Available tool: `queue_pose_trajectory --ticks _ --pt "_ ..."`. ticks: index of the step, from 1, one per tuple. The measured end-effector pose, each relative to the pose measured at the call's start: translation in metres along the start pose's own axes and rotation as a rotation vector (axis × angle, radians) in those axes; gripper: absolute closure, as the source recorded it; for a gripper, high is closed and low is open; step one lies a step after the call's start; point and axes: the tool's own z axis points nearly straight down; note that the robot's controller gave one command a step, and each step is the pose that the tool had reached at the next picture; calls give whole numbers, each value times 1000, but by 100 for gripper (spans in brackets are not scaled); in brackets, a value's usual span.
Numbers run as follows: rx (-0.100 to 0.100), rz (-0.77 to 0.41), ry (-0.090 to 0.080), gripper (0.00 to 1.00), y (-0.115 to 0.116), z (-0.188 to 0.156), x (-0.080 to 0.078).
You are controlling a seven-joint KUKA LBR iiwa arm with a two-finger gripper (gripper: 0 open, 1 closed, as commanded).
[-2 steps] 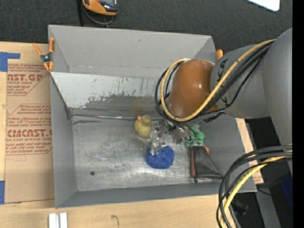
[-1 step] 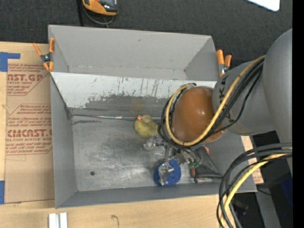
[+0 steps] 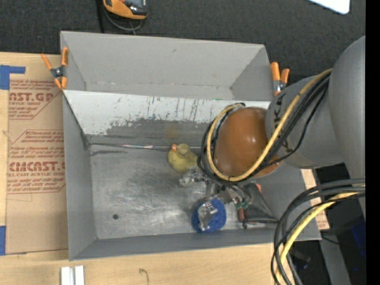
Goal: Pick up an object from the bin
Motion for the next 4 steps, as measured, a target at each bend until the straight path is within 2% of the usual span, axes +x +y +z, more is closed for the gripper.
queue_pose_trajectory --ticks 1,2,3,4 --pt "-4 -54 35 100 -66 3 13" --pt "-4 -54 35 100 -66 3 13" --pt "-6 -219 26 100 -134 -80 40" --pt "-6 -219 26 100 -134 -80 40"
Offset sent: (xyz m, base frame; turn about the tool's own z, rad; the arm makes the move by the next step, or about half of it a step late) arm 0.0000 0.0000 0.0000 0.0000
